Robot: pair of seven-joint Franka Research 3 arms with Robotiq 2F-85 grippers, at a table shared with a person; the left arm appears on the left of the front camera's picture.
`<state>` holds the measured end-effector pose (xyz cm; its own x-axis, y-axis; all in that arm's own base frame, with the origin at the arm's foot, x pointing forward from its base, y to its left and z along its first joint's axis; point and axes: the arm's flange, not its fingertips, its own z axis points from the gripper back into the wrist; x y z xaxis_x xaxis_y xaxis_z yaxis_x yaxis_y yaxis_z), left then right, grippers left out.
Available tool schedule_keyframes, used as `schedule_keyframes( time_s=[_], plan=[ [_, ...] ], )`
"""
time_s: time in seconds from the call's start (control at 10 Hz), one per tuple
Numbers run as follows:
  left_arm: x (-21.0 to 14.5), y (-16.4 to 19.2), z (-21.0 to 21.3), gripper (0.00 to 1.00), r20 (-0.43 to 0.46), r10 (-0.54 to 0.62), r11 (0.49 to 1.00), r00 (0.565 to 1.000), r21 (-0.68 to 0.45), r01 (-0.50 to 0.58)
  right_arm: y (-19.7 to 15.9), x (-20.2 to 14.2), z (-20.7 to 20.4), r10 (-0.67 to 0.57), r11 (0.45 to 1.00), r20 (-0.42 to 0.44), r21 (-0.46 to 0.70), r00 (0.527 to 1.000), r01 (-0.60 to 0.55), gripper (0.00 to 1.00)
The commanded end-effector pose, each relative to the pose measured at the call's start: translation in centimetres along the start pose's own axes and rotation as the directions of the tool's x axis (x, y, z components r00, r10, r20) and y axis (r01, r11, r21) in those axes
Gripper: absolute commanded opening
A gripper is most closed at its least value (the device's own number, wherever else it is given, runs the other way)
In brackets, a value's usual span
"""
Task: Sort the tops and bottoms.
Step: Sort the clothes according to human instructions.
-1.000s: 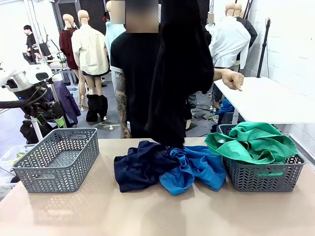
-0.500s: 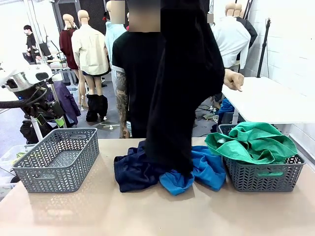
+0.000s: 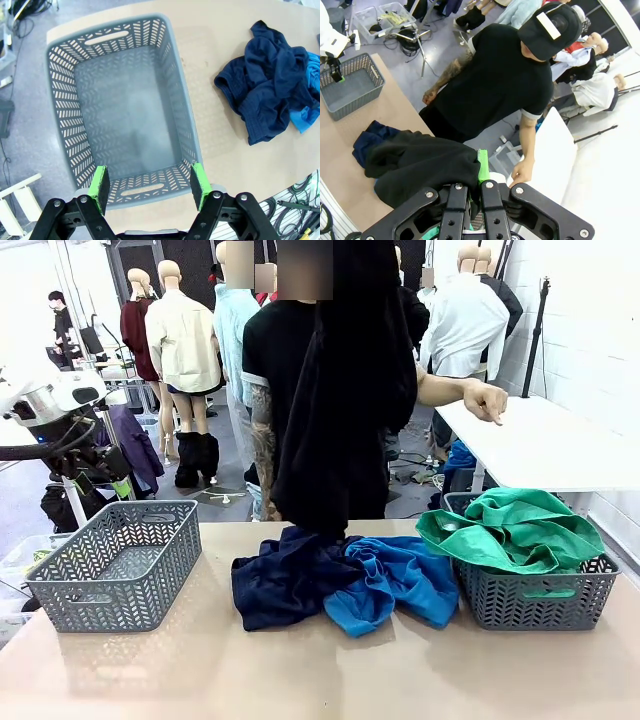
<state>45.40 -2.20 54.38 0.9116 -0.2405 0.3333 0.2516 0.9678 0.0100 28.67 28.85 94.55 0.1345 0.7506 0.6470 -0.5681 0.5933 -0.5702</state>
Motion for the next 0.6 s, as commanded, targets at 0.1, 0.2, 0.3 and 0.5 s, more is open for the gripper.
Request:
schedule_keyframes(
  time_s=[0.1,0.2,0.3,0.5],
  plan=[
    [0.12,0.17,0.25,0.83,-0.009,0.002,1.0,1.0,-0.002,-0.002,-0.21,0.09,0.23,-0.003,1.0,0.003,-0.008,1.0,0.003,0.0],
    [0.12,0.17,0.25,0.83,-0.009,0.002,1.0,1.0,-0.002,-0.002,-0.21,0.09,0.23,-0.003,1.0,0.003,-0.008,1.0,0.003,0.0],
    [0.12,0.17,0.25,0.83,-0.009,0.002,1.0,1.0,-0.002,-0.002,-0.21,0.09,0.23,-0.003,1.0,0.003,-0.008,1.0,0.003,0.0],
    [0.12,0.17,0.25,0.83,-0.009,0.002,1.0,1.0,-0.002,-0.002,-0.21,0.09,0.23,-0.003,1.0,0.003,-0.008,1.0,0.003,0.0]
  ],
)
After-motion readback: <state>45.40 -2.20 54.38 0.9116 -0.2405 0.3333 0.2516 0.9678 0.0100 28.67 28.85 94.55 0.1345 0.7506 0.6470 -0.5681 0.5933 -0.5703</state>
